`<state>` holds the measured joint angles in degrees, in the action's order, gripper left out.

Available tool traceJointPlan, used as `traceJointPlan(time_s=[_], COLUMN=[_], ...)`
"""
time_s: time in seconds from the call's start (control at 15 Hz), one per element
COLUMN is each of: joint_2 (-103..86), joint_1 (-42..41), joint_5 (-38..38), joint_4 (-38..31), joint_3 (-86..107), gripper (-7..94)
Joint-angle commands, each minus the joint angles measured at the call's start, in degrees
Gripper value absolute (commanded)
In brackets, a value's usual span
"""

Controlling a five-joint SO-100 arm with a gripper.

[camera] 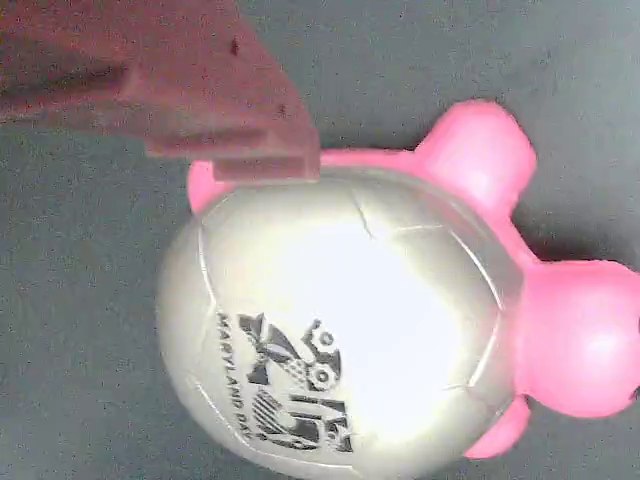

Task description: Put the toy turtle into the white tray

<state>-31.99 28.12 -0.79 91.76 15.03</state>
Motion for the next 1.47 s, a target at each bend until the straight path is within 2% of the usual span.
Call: traceJointPlan(time_s=[0.0, 0.07, 0.13, 0.4, 1.07, 1.13, 1.4], joint_2=[-0.44, 1.32, 2.99, 7.38, 12.66, 12.74, 14.68], joint_1=[1.23, 1.32, 1.32, 1.49, 2.11, 2.02, 1.41], joint_5=[0.0, 0.09, 0.09, -0.09, 0.53, -0.09, -2.55], joint_4=[1.32, 2.2, 3.52, 4.66, 1.41, 2.29, 5.98], joint_3=[-5.62, -7.82, -9.84, -14.94, -21.18, -21.27, -23.99], gripper=[40, 40, 46, 55, 55, 55, 38])
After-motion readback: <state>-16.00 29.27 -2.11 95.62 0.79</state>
